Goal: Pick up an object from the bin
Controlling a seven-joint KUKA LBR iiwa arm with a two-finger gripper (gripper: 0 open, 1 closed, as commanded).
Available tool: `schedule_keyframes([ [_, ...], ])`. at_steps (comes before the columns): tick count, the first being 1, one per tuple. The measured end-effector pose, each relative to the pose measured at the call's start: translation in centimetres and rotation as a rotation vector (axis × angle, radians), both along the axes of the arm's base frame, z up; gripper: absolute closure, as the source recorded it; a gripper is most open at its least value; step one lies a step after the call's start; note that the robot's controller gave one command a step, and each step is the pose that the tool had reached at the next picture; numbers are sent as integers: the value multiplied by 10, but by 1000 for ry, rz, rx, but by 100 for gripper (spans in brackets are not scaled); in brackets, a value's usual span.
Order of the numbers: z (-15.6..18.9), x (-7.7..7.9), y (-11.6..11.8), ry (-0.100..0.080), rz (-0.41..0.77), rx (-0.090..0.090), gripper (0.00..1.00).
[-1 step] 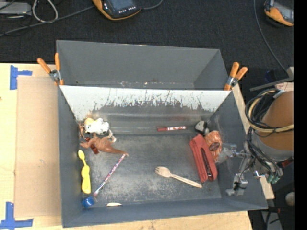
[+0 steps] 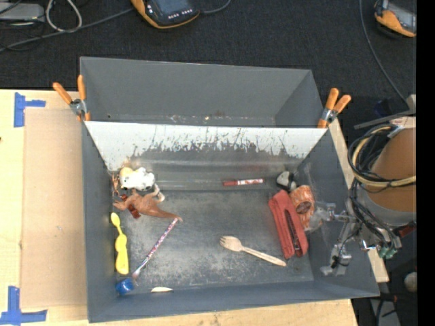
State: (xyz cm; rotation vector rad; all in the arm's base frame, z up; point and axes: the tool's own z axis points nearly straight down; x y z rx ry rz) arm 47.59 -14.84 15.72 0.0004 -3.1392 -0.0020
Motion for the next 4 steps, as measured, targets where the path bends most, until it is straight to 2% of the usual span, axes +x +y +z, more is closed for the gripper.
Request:
schedule_keyframes([
  [1,55,58,20,-3,37,0,0],
  [2,-25,57,30,1,94,1,0],
  [3,-88,2,54,-29,181,-5,0],
  [4,-54,26,111,-10,155,0,0],
])
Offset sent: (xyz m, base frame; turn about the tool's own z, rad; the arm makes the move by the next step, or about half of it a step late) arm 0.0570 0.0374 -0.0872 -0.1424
